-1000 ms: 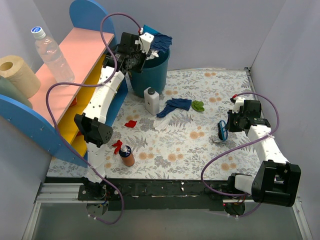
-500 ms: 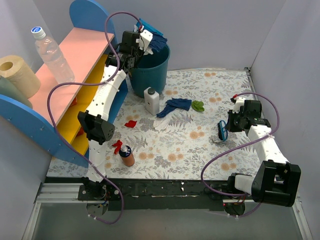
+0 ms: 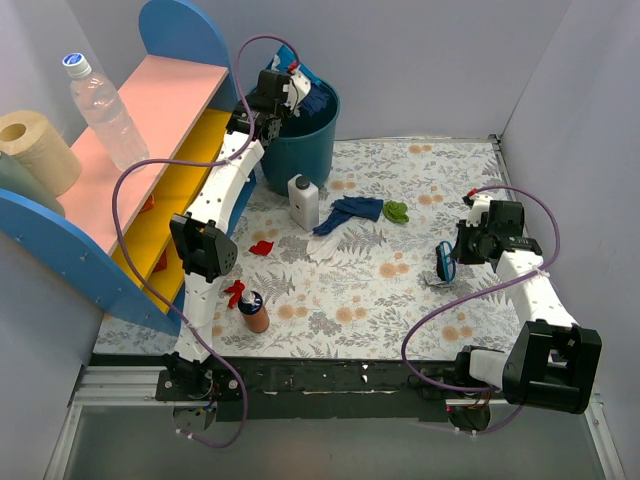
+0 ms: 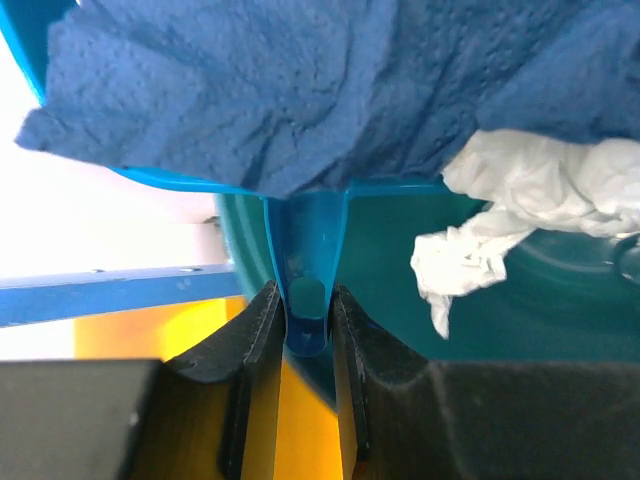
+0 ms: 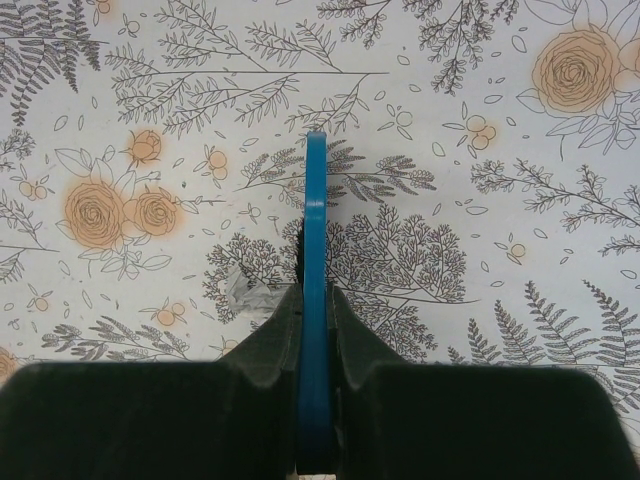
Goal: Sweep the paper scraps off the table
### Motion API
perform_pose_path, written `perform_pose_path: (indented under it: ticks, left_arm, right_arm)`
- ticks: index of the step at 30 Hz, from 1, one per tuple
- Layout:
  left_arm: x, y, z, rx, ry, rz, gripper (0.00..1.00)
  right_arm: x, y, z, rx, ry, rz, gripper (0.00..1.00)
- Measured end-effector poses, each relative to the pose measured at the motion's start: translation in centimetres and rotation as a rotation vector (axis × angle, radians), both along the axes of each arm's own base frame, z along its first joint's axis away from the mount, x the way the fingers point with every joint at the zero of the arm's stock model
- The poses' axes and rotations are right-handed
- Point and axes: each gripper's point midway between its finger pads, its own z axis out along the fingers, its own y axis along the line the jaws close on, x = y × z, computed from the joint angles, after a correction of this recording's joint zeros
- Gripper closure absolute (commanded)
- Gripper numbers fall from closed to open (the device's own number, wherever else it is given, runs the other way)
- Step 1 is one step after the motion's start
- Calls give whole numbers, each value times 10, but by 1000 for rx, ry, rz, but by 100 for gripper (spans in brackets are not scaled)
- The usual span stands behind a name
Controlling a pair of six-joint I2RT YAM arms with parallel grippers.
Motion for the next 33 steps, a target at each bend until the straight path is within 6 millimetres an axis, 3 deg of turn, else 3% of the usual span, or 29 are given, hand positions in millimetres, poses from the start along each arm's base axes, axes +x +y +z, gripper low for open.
perform_pose_path:
  ticks: [13, 19, 25, 33]
  left_arm:
    - [13, 9, 38, 213, -115, -6, 100]
    - [14, 8, 37, 258, -117, -12, 100]
    - [23, 8, 17, 424, -94, -25, 100]
    - [31, 10, 44, 569, -164, -25, 100]
  right_arm:
    - [0, 0, 0, 10, 0, -8, 99]
    - [0, -1, -1, 16, -1, -10, 99]
    - [1, 0, -1, 21, -3, -9, 99]
    - [1, 0, -1, 28, -4, -15, 99]
